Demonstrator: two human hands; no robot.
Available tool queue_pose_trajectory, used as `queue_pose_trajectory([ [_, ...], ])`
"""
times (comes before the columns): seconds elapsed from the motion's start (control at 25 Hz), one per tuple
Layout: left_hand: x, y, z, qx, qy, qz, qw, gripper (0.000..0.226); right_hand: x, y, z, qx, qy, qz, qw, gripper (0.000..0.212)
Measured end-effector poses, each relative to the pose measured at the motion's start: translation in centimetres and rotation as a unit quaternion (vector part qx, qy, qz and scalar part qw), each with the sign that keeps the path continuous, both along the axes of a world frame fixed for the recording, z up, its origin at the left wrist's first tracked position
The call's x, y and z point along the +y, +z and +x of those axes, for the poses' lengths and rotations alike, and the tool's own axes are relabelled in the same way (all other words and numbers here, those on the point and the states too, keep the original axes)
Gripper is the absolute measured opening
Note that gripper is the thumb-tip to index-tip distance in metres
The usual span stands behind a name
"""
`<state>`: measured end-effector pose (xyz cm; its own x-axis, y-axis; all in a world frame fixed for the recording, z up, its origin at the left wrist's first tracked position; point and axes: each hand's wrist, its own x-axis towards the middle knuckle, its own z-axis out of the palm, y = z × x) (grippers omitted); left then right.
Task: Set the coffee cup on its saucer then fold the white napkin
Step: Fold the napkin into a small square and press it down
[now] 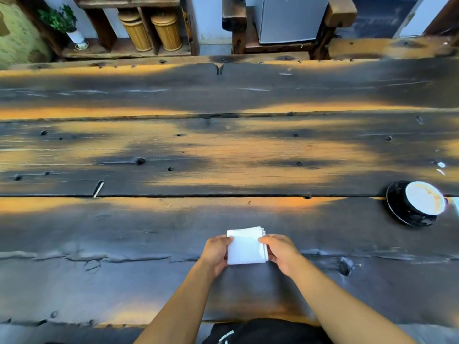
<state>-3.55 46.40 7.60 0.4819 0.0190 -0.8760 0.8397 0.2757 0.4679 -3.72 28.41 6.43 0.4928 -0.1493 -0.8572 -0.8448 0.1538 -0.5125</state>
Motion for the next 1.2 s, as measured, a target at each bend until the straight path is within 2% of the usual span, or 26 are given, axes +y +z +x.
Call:
queue_pose_trajectory([
  [0.16,-1.5,1.1,-1.0,-0.012,-0.065,0.011,0.998,0.017,-1.9,1.2,-2.1,-0.026,-0.046,0.034,0.998,0.019],
  [0.36,-5.2,2.7,-1.5,-0.033,-0.085,0.033,0.995,0.013,-5.9,2.1,-3.0,-0.048,-0.041,0.048,0.997,0.022],
  [0.48,-8.7,3.4,-1.9,-0.046,-0.100,0.051,0.993,0.018,-9.4,2.1,-2.9,-0.054,-0.029,0.055,0.997,0.022],
  [0.72,-17.6,4.5,-4.5,-0.047,-0.049,0.089,0.994,0.026,-19.0,3.1,-4.2,-0.063,0.028,0.091,0.993,0.026],
  [0.88,-23.0,4.4,-6.3,-0.035,-0.051,0.107,0.992,0.020,-24.9,3.6,-5.8,-0.059,0.039,0.103,0.992,0.027],
  [1.2,-28.0,4.0,-5.7,-0.031,-0.055,0.095,0.993,0.017,-30.1,3.6,-5.8,-0.058,0.027,0.065,0.996,0.023],
])
